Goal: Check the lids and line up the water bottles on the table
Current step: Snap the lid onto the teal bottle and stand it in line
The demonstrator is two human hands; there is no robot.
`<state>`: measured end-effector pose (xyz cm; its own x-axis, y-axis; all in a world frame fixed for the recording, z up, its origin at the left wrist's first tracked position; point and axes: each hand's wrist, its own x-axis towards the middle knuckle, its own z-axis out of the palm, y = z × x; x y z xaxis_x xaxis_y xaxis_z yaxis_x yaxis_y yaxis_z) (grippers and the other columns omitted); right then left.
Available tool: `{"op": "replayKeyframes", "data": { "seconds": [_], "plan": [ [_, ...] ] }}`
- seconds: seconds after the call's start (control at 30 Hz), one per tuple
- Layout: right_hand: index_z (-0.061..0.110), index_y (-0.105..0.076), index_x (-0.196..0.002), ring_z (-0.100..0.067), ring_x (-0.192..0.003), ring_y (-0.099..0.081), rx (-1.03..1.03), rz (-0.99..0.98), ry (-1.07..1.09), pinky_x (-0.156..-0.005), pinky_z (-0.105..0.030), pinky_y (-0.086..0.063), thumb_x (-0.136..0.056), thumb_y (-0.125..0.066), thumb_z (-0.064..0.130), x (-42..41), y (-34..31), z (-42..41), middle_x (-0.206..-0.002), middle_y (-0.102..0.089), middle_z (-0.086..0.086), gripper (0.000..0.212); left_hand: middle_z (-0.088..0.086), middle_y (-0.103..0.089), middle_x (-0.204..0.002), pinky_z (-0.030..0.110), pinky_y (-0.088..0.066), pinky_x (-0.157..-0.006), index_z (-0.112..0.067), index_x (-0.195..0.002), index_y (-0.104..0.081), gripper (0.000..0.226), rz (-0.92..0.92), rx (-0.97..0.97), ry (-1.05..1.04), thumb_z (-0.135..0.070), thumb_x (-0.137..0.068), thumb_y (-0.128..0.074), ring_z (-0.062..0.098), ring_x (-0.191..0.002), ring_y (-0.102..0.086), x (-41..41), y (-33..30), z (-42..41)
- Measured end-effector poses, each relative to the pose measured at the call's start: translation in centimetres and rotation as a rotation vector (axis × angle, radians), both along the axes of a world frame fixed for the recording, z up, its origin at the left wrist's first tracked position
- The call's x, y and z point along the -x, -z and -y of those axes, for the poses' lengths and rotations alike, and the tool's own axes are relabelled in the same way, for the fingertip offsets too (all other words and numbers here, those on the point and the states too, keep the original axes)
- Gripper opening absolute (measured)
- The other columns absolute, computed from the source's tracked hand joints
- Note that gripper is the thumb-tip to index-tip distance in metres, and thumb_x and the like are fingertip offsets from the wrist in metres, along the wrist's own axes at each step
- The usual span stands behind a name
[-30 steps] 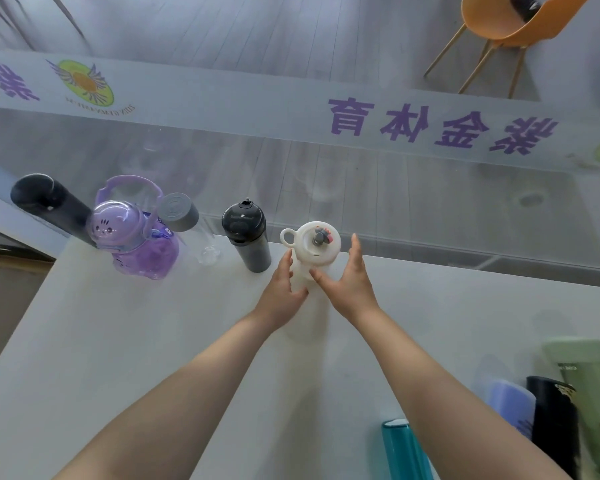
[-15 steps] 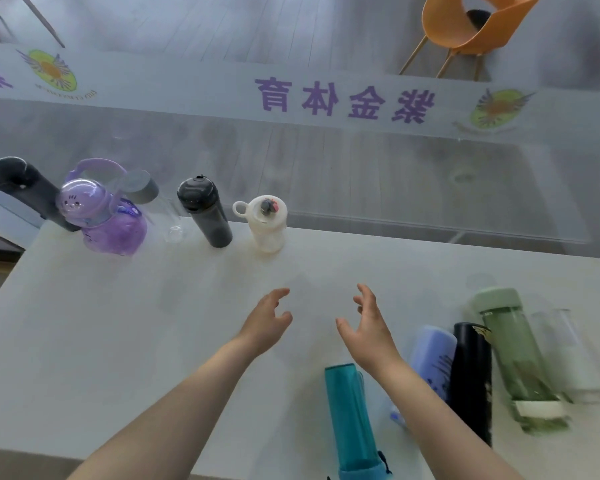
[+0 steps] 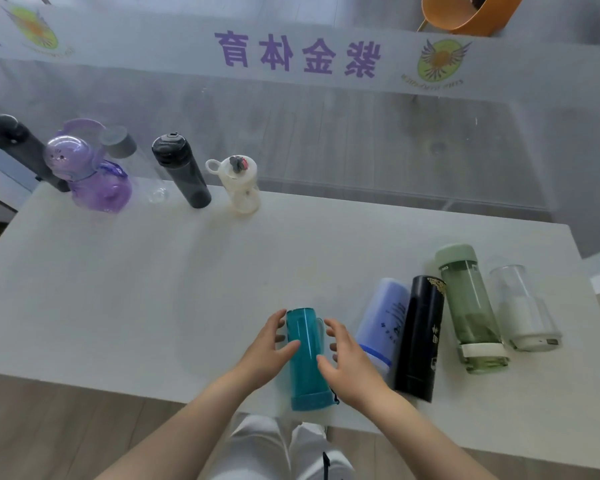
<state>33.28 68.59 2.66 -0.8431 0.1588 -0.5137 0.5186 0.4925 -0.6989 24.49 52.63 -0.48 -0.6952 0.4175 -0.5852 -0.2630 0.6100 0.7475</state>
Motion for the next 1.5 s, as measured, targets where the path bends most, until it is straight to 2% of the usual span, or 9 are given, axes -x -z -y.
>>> {"op": "replayKeyframes", "data": {
  "seconds": [0.27, 0.47, 0.7, 0.83, 1.0, 1.13, 1.2, 1.3, 1.5],
  "plan": [
    [0.027, -0.008, -0.152, -0.018, -0.133, -0.042, -0.043, 0.07, -0.122, -0.107, -0.031, -0.038, -0.091, -0.055, 0.04, -1.3, 1.0, 1.2, -0.155, -0.027, 0.002, 0.079, -0.006, -0.04, -0.145, 0.042, -0.057, -0.091, -0.038, -0.147, -0.02, 0.086, 0.049, -0.073, -0.09, -0.028, -0.08, -0.073, 0.016, -0.108, -0.065, -1.7, -0.1, -1.1],
    [0.029, 0.001, -0.153, -0.017, -0.136, -0.04, 0.011, 0.102, -0.093, -0.108, -0.03, -0.037, -0.089, -0.058, 0.044, -0.6, 1.3, 1.6, -0.156, -0.027, 0.001, 0.088, -0.004, -0.046, -0.133, 0.038, -0.059, -0.087, -0.039, -0.147, -0.017, 0.083, 0.085, -0.051, -0.126, -0.021, -0.085, -0.07, 0.014, -0.1, -0.067, -0.8, -0.5, -1.9],
    [0.032, -0.011, -0.152, -0.013, -0.132, -0.042, 0.009, 0.004, -0.091, -0.107, -0.034, -0.04, -0.085, -0.054, 0.059, -0.3, 0.4, 0.5, -0.154, -0.027, 0.008, 0.084, 0.002, -0.051, -0.132, 0.032, -0.061, -0.072, -0.035, -0.146, -0.023, 0.074, 0.233, -0.103, -0.28, -0.022, -0.089, -0.068, 0.015, -0.102, -0.063, 0.4, -1.0, -2.2],
    [0.035, -0.016, -0.148, -0.005, -0.129, -0.039, -0.047, -0.14, -0.151, -0.105, -0.029, -0.04, -0.077, -0.058, 0.067, -0.9, -0.4, -0.1, -0.149, -0.026, 0.016, 0.088, 0.0, -0.058, -0.116, 0.03, -0.059, -0.063, -0.029, -0.144, -0.026, 0.066, 0.344, -0.168, -0.388, -0.022, -0.091, -0.065, 0.017, -0.102, -0.064, 1.2, -1.3, -2.4],
    [0.031, -0.024, -0.143, 0.008, -0.122, -0.03, -0.102, -0.285, -0.17, -0.102, -0.018, -0.037, -0.076, -0.07, 0.053, -1.2, -1.0, -0.6, -0.141, -0.023, 0.023, 0.084, 0.005, -0.058, -0.119, 0.034, -0.06, -0.066, -0.027, -0.146, -0.026, 0.068, 0.421, -0.21, -0.442, -0.027, -0.091, -0.066, 0.023, -0.102, -0.065, 1.9, -1.4, -2.6],
    [0.027, -0.039, -0.13, 0.003, -0.11, -0.043, -0.146, -0.319, -0.117, -0.091, -0.018, -0.042, -0.078, -0.068, 0.052, -0.5, -1.7, -1.0, -0.126, -0.038, 0.023, 0.064, 0.001, -0.057, -0.116, 0.03, -0.06, -0.067, -0.028, -0.148, -0.021, 0.065, 0.367, -0.22, -0.413, -0.034, -0.095, -0.058, 0.018, -0.098, -0.065, 2.0, -1.8, -2.7],
    [0.029, -0.041, -0.128, -0.001, -0.107, -0.046, -0.137, -0.297, -0.068, -0.089, -0.019, -0.041, -0.078, -0.067, 0.055, 0.2, -2.2, -1.2, -0.123, -0.044, 0.018, 0.062, 0.001, -0.053, -0.128, 0.027, -0.059, -0.067, -0.03, -0.148, -0.021, 0.058, 0.318, -0.221, -0.391, -0.035, -0.099, -0.051, 0.018, -0.103, -0.064, 1.9, -2.0, -2.7],
    [0.029, -0.046, -0.122, -0.006, -0.102, -0.051, -0.092, -0.264, 0.054, -0.086, -0.022, -0.044, -0.078, -0.068, 0.054, 1.4, -2.9, -1.5, -0.116, -0.051, 0.013, 0.055, 0.0, -0.043, -0.144, 0.033, -0.057, -0.088, -0.032, -0.144, -0.033, 0.045, 0.209, -0.205, -0.328, -0.025, -0.1, -0.041, 0.019, -0.116, -0.058, 1.8, -2.2, -2.3],
    [0.026, -0.056, -0.108, -0.011, -0.095, -0.059, -0.052, -0.22, 0.202, -0.08, -0.027, -0.049, -0.081, -0.064, 0.055, 4.3, -3.7, -2.3, -0.102, -0.063, 0.01, 0.041, -0.011, -0.041, -0.147, 0.025, -0.041, -0.103, -0.036, -0.139, -0.042, 0.068, -0.089, -0.212, -0.105, 0.005, -0.085, -0.046, 0.005, -0.131, -0.042, 1.1, -3.2, -1.7]
  ]
}}
